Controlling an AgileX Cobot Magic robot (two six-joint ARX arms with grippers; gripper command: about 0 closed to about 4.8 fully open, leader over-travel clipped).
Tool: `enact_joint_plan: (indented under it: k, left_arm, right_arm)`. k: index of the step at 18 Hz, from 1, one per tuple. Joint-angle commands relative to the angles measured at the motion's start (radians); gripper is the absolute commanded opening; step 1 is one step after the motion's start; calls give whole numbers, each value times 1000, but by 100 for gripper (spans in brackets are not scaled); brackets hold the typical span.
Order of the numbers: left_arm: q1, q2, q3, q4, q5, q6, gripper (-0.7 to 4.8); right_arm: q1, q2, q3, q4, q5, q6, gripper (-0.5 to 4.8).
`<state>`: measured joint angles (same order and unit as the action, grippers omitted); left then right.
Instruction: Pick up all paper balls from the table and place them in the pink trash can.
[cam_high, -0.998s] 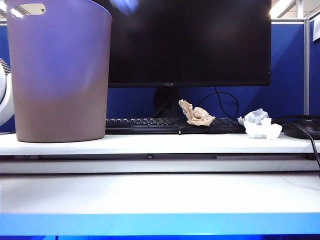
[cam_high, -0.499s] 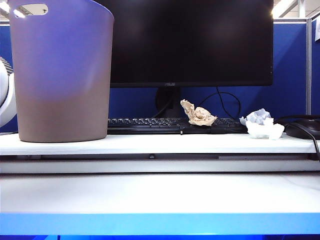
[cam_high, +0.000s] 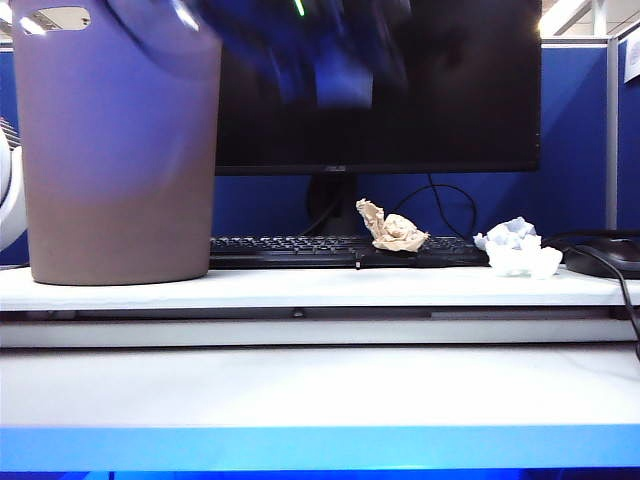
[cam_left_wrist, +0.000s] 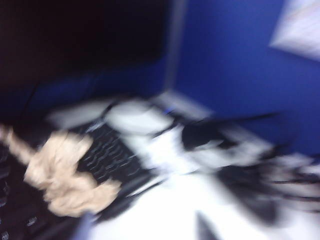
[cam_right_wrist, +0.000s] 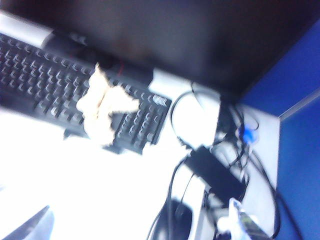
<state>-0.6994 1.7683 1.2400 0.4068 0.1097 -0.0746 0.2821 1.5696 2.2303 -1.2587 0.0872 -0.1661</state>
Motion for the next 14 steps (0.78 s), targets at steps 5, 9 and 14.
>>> enact_joint_plan:
  k: [5, 9, 14]
  left_arm:
    - [6, 343, 249, 76, -303, 67, 479]
    - [43, 461, 312, 168, -326, 4, 479]
    - [61, 585, 476, 233, -190, -87, 166]
  right_arm:
    - [3, -45, -104, -31, 15, 10, 479]
    - [4, -44, -121, -21, -31, 19, 479]
    - [5, -47, -121, -20, -42, 32, 479]
